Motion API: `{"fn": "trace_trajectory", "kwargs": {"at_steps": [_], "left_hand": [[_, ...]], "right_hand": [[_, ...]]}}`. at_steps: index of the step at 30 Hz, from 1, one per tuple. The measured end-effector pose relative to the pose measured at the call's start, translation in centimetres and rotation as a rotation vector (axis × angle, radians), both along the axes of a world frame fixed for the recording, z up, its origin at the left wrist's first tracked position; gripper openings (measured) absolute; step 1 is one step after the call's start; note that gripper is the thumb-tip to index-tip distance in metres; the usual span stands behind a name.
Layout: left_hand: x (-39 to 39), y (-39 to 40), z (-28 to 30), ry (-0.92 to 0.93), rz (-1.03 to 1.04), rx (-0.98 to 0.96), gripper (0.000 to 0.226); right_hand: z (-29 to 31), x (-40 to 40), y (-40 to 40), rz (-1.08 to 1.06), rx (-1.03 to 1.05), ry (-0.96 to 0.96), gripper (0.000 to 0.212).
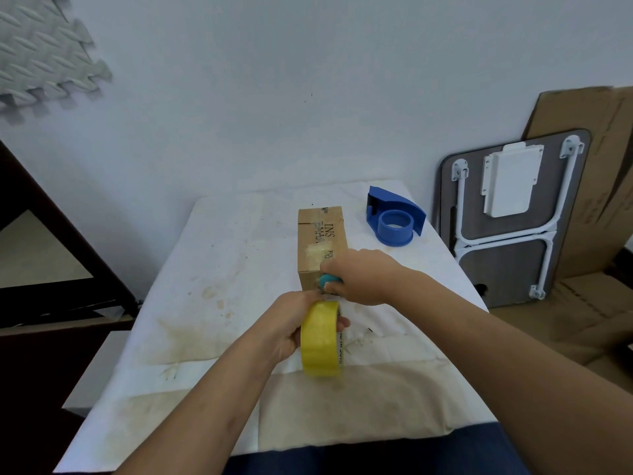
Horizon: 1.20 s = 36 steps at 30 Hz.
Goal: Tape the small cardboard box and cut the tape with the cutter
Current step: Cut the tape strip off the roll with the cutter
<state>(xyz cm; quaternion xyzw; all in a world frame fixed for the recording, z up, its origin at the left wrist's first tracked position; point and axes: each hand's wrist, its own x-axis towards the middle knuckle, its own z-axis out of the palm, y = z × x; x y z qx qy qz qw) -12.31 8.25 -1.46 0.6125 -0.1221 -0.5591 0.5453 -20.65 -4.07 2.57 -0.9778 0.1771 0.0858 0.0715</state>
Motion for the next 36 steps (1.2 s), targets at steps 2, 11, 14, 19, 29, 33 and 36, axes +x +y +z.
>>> {"fn": "trace_trajectory", "kwargs": {"at_steps": [2, 11, 14, 19, 29, 33, 36], "left_hand": [[0.0, 0.0, 0.0, 0.001, 0.003, -0.001, 0.029], [0.0, -0.2, -0.1, 0.0, 0.005, 0.001, 0.032], [0.0, -0.1, -0.2, 0.0, 0.002, 0.004, 0.032], [0.1, -0.3, -0.2, 0.001, -0.01, 0.029, 0.035], [0.0, -0.2, 0.2, -0.006, -0.027, 0.025, 0.036], [0.1, -0.2, 0.3, -0.016, -0.047, 0.027, 0.035], [0.2, -0.1, 0.3, -0.02, -0.057, 0.033, 0.033]], "right_hand": [[0.2, 0.1, 0.2, 0.0, -0.005, 0.008, 0.026], [0.8, 0.2, 0.7, -0.007, -0.009, 0.083, 0.031], [0.9, 0.4, 0.8, -0.003, -0.033, 0.11, 0.03], [0.7, 0.7, 0.8, -0.001, -0.066, 0.137, 0.028], [0.5, 1.5, 0.9, 0.02, -0.135, 0.187, 0.027], [0.9, 1.5, 0.5, 0.047, -0.149, 0.221, 0.03], [1.0, 1.5, 0.1, 0.046, -0.163, 0.241, 0.032]]}}
